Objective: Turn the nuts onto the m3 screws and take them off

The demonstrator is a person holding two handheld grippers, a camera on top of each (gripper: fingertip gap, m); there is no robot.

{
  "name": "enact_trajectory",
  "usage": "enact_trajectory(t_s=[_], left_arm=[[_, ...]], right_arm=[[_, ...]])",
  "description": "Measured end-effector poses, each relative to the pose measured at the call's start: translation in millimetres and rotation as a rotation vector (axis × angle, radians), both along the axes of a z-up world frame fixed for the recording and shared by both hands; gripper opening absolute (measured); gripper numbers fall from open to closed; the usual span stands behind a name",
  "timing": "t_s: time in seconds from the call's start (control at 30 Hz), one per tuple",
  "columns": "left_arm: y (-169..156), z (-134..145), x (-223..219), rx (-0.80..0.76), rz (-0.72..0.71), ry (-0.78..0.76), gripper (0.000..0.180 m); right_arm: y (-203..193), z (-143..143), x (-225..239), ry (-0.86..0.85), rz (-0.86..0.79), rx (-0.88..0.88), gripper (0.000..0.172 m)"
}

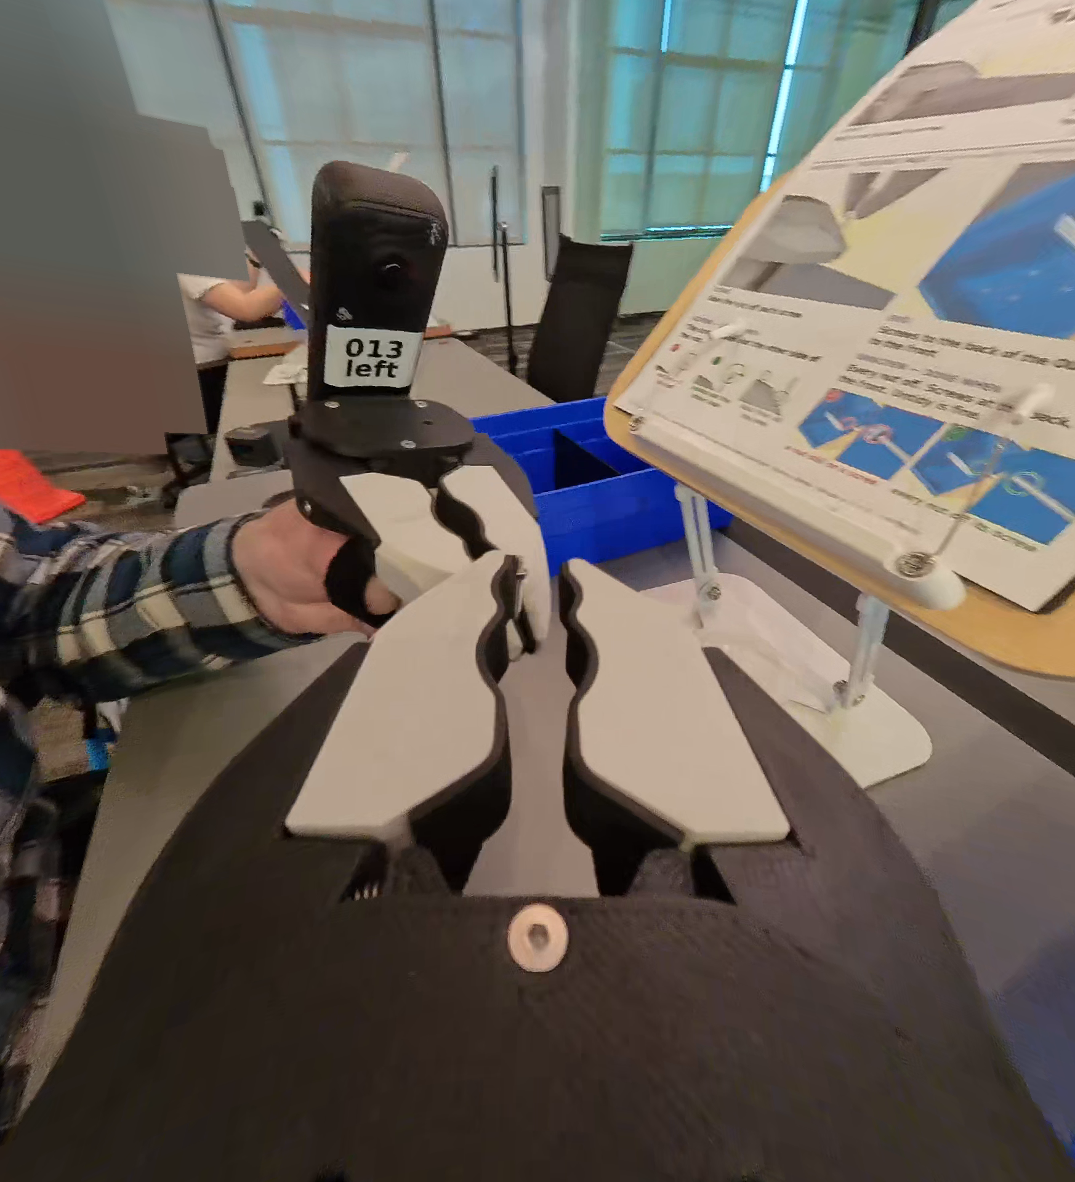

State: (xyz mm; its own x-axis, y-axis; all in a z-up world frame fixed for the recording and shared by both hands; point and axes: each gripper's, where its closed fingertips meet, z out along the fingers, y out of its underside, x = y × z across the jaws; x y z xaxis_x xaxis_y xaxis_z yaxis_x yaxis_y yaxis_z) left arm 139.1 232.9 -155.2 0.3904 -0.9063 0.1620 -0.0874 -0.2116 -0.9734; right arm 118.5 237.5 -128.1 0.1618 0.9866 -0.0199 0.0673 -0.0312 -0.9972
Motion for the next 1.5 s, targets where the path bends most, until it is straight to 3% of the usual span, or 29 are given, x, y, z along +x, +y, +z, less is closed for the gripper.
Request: enact_trajectory(t_s=[0.1,0.2,0.37,0.5,0.53,0.63,0.73,0.83,1.07,1.3,1.5], left_arm=[[1,-3,-1,-0.010,0.002,0.008,0.002],[0,-7,2,0.002,0.004,0.039,0.002],[-1,-8,6,0.016,0.010,0.054,0.002],[-3,0,9,0.045,0.010,0.012,0.002],[-3,3,8,0.062,0.018,0.013,0.010],[1,3,3,0.088,0.048,0.060,0.017],[3,0,-2,0.080,0.049,0.062,0.000],[8,1,-8,0.088,0.070,0.075,0.000],[14,6,-20,0.114,0.111,0.090,0.000],[19,5,-30,0.122,0.137,0.111,0.000],[20,4,-29,0.126,0.138,0.119,0.000]], right_arm=[[-4,-3,-3,-0.023,0.014,-0.015,0.005],[-6,-6,-4,-0.039,0.019,-0.050,0.013],[-6,-13,-3,-0.064,0.001,-0.074,0.006],[-5,-4,4,-0.040,-0.032,-0.048,0.005],[-3,2,10,-0.026,-0.055,-0.029,0.006],[21,21,42,-0.020,-0.169,0.005,0.006],[71,24,85,-0.097,-0.329,-0.007,0.006],[133,-2,123,-0.231,-0.489,-0.099,0.005],[241,-110,174,-0.547,-0.701,-0.360,0.006],[282,-176,214,-0.803,-0.855,-0.521,0.006],[293,-203,224,-0.891,-0.887,-0.616,0.006]])
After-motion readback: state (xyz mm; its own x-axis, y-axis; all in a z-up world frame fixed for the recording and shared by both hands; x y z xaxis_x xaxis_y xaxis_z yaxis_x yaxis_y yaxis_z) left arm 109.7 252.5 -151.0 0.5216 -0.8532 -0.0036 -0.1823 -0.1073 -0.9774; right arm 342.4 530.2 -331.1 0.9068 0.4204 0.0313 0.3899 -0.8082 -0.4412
